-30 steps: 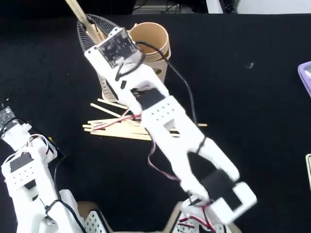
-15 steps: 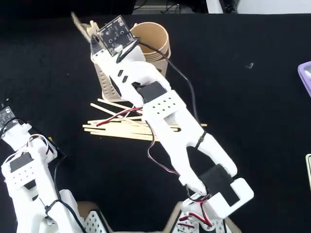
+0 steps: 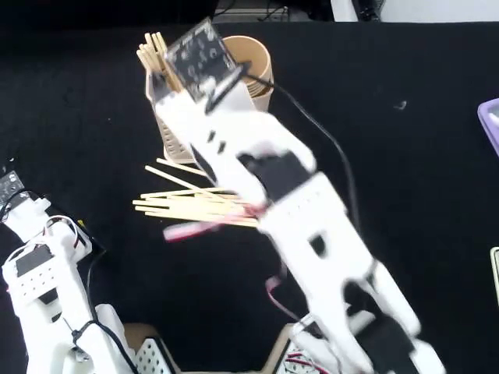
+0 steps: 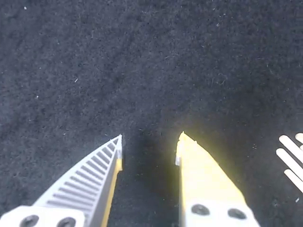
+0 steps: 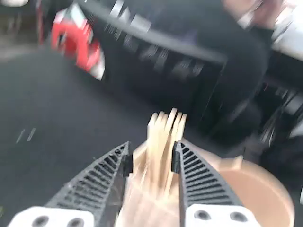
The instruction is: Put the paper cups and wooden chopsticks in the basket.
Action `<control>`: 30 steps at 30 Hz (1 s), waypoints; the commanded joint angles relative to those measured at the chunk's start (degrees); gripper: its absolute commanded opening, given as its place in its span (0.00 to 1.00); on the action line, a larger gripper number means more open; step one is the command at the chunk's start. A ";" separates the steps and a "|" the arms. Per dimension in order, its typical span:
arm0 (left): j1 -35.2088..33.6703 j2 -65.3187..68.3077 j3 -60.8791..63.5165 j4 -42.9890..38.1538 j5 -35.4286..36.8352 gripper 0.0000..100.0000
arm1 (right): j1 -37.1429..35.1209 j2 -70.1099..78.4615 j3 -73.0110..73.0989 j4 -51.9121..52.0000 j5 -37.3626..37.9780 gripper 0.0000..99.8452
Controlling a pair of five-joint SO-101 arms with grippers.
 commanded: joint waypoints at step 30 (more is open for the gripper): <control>0.84 -0.70 -3.30 -0.79 0.18 0.19 | -1.32 28.26 24.13 7.38 16.18 0.01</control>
